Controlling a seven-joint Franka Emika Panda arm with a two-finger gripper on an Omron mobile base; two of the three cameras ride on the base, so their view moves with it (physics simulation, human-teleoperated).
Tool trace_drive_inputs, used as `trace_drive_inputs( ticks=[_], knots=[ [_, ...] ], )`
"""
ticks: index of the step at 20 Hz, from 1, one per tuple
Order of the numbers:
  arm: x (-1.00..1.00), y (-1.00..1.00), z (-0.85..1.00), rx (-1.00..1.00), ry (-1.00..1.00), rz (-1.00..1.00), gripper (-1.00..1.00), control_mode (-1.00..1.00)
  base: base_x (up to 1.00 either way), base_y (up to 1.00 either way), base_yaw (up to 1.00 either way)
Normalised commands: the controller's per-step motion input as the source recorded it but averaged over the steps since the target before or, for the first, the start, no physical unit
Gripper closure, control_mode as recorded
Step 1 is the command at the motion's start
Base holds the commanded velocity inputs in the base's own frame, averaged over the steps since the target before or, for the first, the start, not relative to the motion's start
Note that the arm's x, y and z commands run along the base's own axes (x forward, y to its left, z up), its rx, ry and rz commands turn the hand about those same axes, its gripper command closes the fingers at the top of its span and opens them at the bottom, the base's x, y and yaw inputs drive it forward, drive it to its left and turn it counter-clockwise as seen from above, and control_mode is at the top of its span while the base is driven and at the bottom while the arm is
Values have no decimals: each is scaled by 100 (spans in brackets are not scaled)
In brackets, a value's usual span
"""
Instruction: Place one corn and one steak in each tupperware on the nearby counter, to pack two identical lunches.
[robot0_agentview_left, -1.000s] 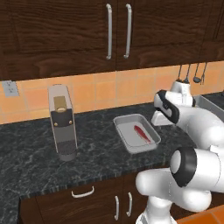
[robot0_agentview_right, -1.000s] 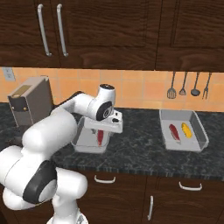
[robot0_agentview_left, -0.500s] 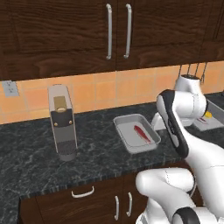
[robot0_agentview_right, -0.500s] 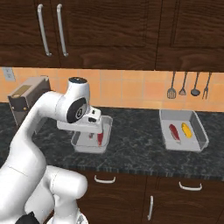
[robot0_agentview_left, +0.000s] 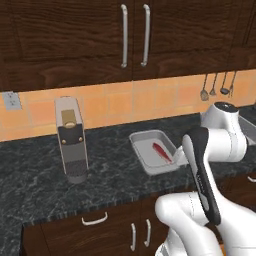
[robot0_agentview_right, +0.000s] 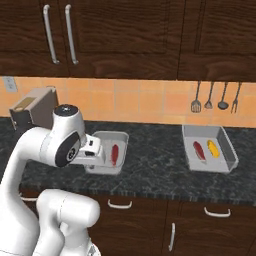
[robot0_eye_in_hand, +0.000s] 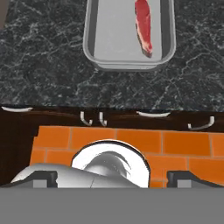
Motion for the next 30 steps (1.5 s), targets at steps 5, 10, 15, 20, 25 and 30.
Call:
trace_drive_inputs(
  ticks=[5,10,15,20,25,30],
  knots=[
    [0,0,0,0,0,0,-100,100,-80,-88,-31],
    [0,0,0,0,0,0,-100,100,-26,-100,-37],
    [0,0,0,0,0,0,-100,100,0,-100,-30],
    [0,0,0,0,0,0,-100,100,5,-100,-12],
    [0,0,0,0,0,0,-100,100,1,-100,-5],
    [0,0,0,0,0,0,-100,100,0,-100,-7]
  ],
)
